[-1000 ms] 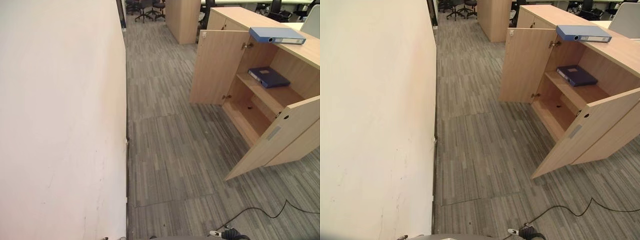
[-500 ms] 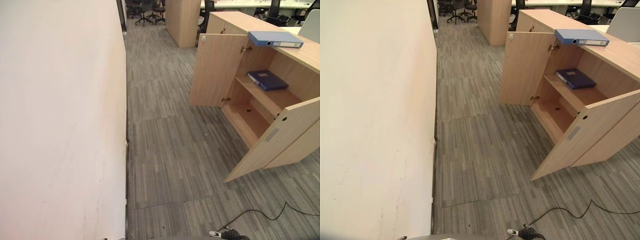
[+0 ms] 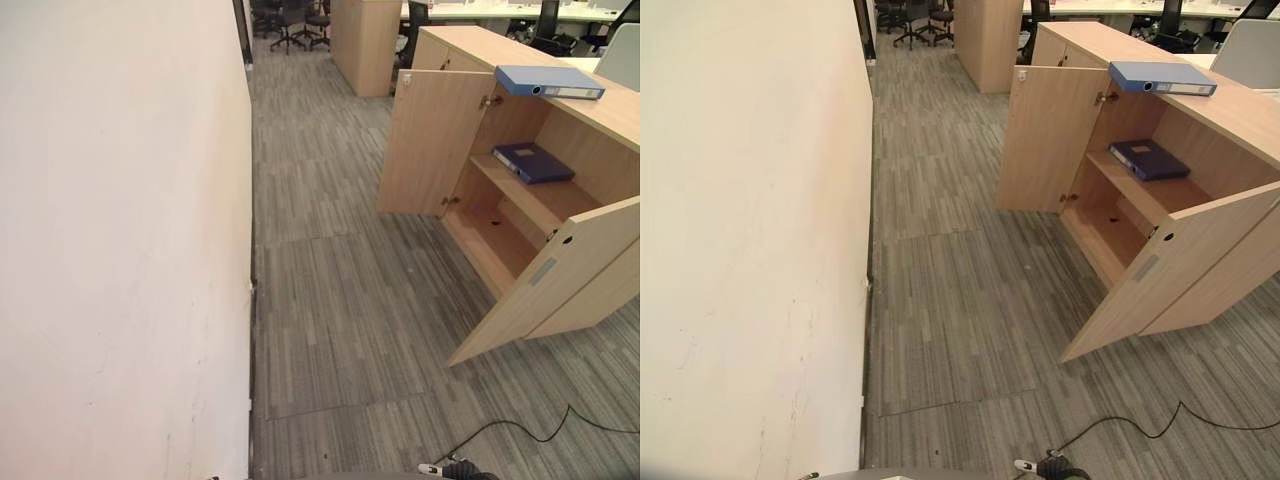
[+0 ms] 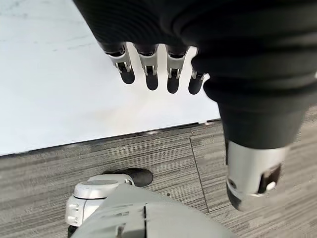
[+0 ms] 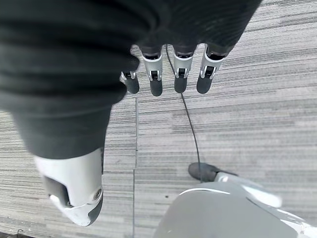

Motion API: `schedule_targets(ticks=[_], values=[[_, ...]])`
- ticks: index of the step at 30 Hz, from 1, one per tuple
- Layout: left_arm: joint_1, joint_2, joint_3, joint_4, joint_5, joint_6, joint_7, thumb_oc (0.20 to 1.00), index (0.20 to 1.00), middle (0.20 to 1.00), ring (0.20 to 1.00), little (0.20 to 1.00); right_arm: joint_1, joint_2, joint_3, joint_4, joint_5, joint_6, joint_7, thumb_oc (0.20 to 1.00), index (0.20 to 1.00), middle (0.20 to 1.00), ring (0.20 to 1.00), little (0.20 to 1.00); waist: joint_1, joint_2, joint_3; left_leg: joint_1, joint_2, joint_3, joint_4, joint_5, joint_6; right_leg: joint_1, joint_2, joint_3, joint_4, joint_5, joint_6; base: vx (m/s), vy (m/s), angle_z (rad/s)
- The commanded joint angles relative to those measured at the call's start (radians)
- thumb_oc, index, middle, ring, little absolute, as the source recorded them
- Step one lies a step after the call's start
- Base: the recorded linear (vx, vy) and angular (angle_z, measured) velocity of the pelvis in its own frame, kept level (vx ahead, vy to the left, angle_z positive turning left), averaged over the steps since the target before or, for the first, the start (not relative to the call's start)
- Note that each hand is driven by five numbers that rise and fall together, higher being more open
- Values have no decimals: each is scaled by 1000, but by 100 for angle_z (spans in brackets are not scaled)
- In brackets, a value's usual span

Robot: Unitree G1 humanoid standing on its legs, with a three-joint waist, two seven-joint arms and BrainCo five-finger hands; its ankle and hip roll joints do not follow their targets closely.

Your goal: Put the empty folder in the office cabinet

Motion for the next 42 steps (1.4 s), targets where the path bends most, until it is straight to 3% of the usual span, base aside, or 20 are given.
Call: schedule_targets(ticks=[1,12,14,16,17,18,20,23,24,25,26,27,28,31,34,38,39,40,42], values=[[-54,18,-9,43,52,-18,-4,1000,1000,1000,1000,1000,-42,-3,13,60,40,-1,17,1000,1000,1000,1000,1000,-13,-20,-7,-18,-20,-77,-13,-37,-12,-14,-29,-28,6,-12,89,0,0,0],[-68,31,-8,37,49,-15,5,1000,1000,1000,1000,1000,-52,-11,3,46,65,-4,12,1000,1000,1000,1000,1000,-17,-27,6,-11,-6,-71,-13,-40,-14,-12,-18,-14,6,-21,79,15,-35,0],[-81,37,-2,30,31,-14,13,1000,1000,1000,1000,1000,-60,-14,1,40,75,-10,12,1000,1000,1000,1000,1000,-16,-46,48,-124,-19,-44,207,-97,-36,-14,-24,-16,13,-25,59,-82,-96,3],[-82,37,-2,30,31,-14,13,1000,1000,1000,1000,1000,-60,-14,1,40,75,-10,12,1000,1000,1000,1000,1000,-17,-45,47,-128,-19,-45,213,-100,-36,-15,-24,-17,13,-25,59,-31,-47,-3],[-90,38,9,21,14,-15,21,1000,1000,1000,1000,1000,-66,-20,4,41,72,-8,11,1000,1000,1000,1000,1000,-8,-53,87,-233,-28,-27,424,-85,-48,-8,-27,-31,27,-36,43,-34,-117,-7],[-94,38,14,18,5,-15,29,1000,1000,1000,1000,1000,-71,-22,9,41,69,-6,8,1000,1000,1000,1000,1000,-5,-54,107,-294,-30,-29,531,-35,-51,-4,-24,-42,31,-40,34,-17,-143,4],[-87,32,26,18,-13,-18,39,1000,1000,1000,1000,1000,-72,-26,8,51,67,0,4,1000,1000,1000,1000,1000,5,-58,120,-404,-27,-5,603,20,-40,20,-22,-54,17,-47,24,125,-88,28],[-73,29,43,31,-22,-17,41,1000,1000,1000,1000,1000,-70,-27,7,58,63,3,2,1000,1000,1000,1000,1000,19,-62,113,-440,-28,5,511,13,-35,31,-24,-50,7,-57,29,217,9,5],[-55,25,63,50,-28,-12,44,1000,1000,1000,1000,1000,-65,-29,4,64,52,3,2,1000,1000,1000,1000,1000,31,-52,101,-421,-9,6,309,65,-43,45,-19,-45,6,-81,38,332,94,3],[-48,27,71,58,-32,-12,46,1000,1000,1000,1000,1000,-67,-33,3,65,45,4,0,1000,1000,1000,1000,1000,38,-39,94,-436,8,-2,207,103,-48,58,-11,-42,6,-96,40,490,149,-2],[-42,26,75,60,-32,-11,45,1000,1000,1000,1000,1000,-66,-35,-1,69,42,5,-1,1000,1000,1000,1000,1000,46,-29,91,-452,20,-11,114,130,-56,79,-12,-37,6,-117,44,279,92,-3],[-41,26,75,60,-32,-11,45,1000,1000,1000,1000,1000,-65,-35,0,69,42,5,-1,1000,1000,1000,1000,1000,47,-32,93,-444,18,-9,106,133,-56,83,-15,-36,6,-118,45,356,128,14],[-35,29,82,67,-35,-11,48,1000,1000,1000,1000,1000,-59,-34,-7,74,40,3,-2,1000,1000,1000,1000,1000,59,-22,88,-459,29,-31,23,173,-74,111,-18,-13,6,-137,47,339,122,12],[-9,34,115,101,-32,-7,44,1000,1000,1000,1000,1000,-33,-17,-20,85,26,3,7,1000,1000,1000,1000,1000,69,-10,44,-405,40,-46,-13,226,-84,149,-34,7,9,-155,66,416,180,-36],[-2,39,129,107,-33,-5,43,1000,1000,1000,1000,1000,-26,-13,-26,89,22,9,10,1000,1000,1000,1000,1000,80,-14,30,-387,34,-37,-13,230,-77,158,-58,11,12,-158,83,293,177,-61],[9,49,139,109,-36,-6,30,1000,1000,1000,1000,1000,-19,-1,-36,87,28,16,23,1000,1000,1000,1000,1000,91,-36,-24,-316,-22,-14,-12,173,-28,119,-169,27,133,-105,147,442,325,-60],[8,52,140,103,-35,-5,29,1000,1000,1000,1000,1000,-19,1,-40,80,29,18,25,1000,1000,1000,1000,1000,92,-40,-34,-289,-57,-9,-4,141,1,91,-209,31,214,-47,167,339,286,-38],[8,53,139,103,-35,-5,29,1000,1000,1000,1000,1000,-19,1,-40,80,29,18,25,1000,1000,1000,1000,1000,93,-41,-34,-289,-57,-8,-3,141,1,91,-210,31,215,-47,167,287,274,-12],[2,56,135,93,-37,-8,28,1000,1000,1000,1000,1000,-23,1,-45,66,38,17,27,1000,1000,1000,1000,1000,90,-39,-34,-256,-95,-10,1,109,34,35,-248,33,354,63,178,270,344,-8]])
